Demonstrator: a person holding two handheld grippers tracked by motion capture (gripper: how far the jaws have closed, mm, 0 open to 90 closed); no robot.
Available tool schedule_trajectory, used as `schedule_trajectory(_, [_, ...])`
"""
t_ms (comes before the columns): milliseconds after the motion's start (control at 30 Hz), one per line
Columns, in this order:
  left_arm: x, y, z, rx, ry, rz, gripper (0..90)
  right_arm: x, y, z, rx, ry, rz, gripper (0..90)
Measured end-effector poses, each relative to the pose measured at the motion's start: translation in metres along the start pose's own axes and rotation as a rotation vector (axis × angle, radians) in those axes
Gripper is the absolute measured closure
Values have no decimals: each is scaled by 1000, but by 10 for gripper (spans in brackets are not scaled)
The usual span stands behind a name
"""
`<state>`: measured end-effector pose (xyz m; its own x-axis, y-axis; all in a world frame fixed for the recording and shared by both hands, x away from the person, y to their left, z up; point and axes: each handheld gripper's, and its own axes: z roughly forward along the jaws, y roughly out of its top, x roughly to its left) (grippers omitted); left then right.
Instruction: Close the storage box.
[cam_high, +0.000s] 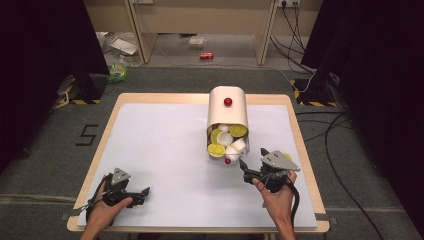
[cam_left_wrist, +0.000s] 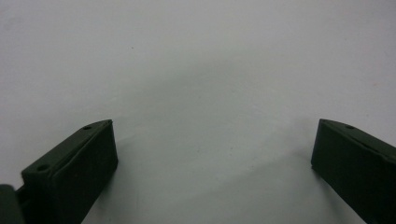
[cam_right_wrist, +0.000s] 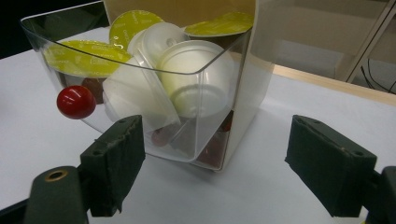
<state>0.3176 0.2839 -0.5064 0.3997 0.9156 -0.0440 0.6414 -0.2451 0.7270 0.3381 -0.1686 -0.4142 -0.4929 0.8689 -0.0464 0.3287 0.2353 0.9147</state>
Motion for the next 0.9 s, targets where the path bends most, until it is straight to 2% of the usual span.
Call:
schedule_trajectory(567, [0,0,0,1,0,1,0,-1,4,10,-1,-16,10,175])
schedule_trajectory(900, [0,0,0,1,1,2,0,2,6,17,13,-11,-13,166])
